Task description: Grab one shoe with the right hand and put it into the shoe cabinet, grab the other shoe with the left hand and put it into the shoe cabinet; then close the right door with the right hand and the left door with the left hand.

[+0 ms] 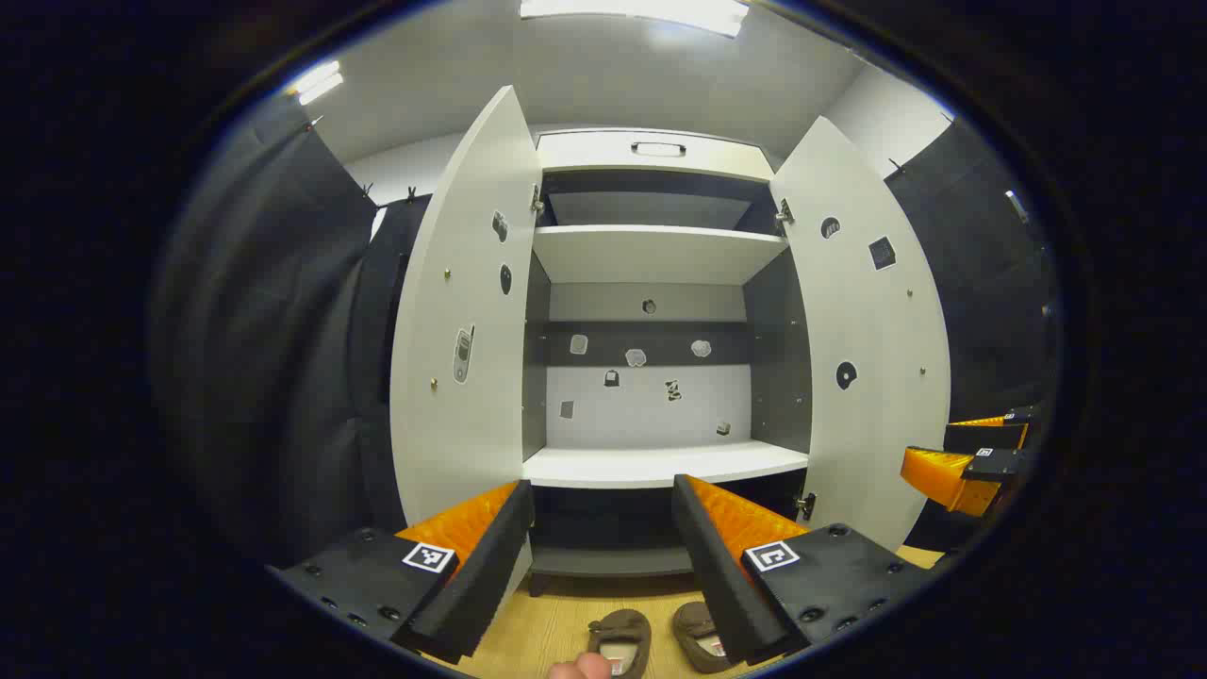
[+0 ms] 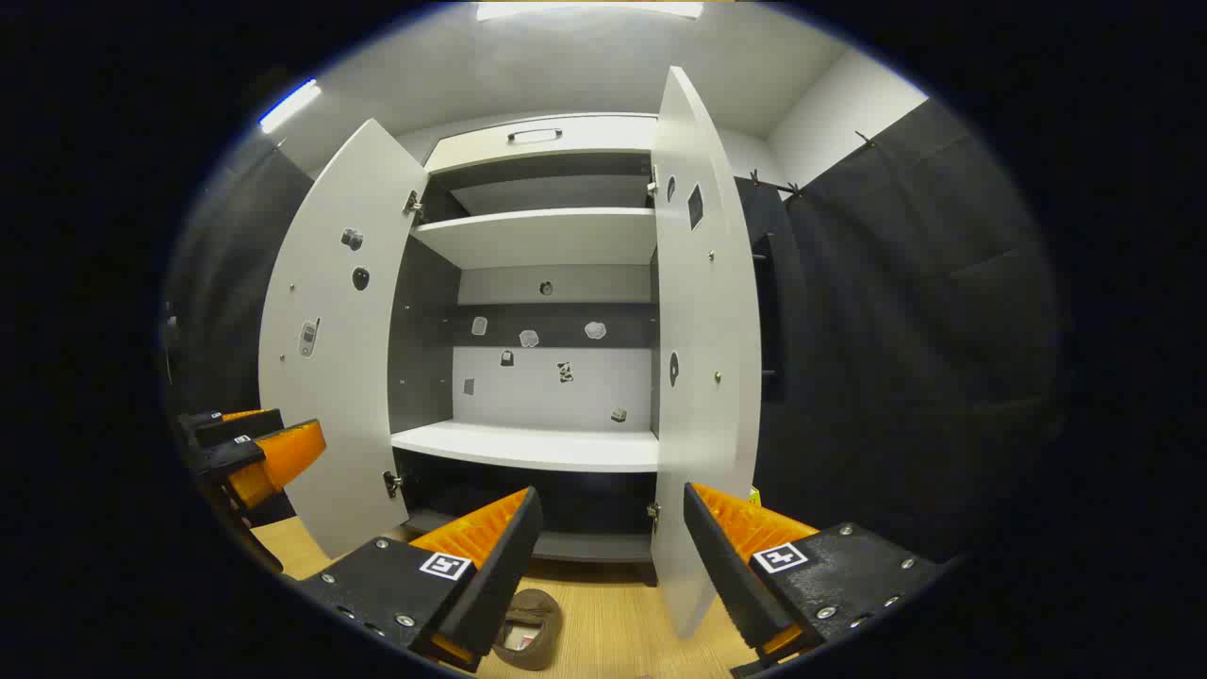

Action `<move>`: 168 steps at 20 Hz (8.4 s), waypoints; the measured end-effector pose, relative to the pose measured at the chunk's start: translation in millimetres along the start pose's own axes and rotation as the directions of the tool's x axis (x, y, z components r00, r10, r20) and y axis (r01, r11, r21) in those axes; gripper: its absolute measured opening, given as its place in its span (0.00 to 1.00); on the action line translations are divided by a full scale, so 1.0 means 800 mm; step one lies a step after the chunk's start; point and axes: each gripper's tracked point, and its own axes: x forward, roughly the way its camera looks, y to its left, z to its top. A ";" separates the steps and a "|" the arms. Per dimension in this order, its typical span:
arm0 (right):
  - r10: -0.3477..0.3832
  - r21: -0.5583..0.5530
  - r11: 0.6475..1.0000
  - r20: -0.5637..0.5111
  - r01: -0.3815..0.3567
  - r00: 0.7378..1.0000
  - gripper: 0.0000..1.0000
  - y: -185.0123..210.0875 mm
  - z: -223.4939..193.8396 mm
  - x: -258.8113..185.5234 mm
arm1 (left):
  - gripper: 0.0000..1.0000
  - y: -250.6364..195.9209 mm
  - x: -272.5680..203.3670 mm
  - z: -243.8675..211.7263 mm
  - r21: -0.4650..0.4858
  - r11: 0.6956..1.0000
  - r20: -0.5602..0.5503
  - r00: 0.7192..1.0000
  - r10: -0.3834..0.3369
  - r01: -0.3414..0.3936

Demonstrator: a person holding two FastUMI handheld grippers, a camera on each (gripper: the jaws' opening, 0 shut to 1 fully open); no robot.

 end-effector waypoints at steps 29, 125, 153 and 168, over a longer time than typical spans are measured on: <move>-0.025 0.010 1.000 -0.011 0.026 1.000 0.93 -0.005 -0.013 0.009 | 0.96 0.012 0.007 -0.013 -0.034 0.999 -0.010 0.999 0.033 -0.034; -0.010 0.083 0.995 -0.527 0.063 0.850 0.75 0.034 -0.091 0.497 | 0.96 0.050 0.036 -0.076 -0.022 0.999 -0.073 0.997 0.024 -0.026; 0.134 0.123 0.987 -0.308 -0.100 0.942 0.92 0.064 0.023 0.346 | 0.96 0.045 0.012 -0.069 -0.039 0.999 -0.074 0.997 0.020 -0.023; 0.128 0.109 0.988 -0.133 -0.114 0.983 0.92 0.040 -0.016 0.153 | 0.96 0.024 -0.007 -0.109 -0.080 0.996 -0.144 0.989 0.014 -0.026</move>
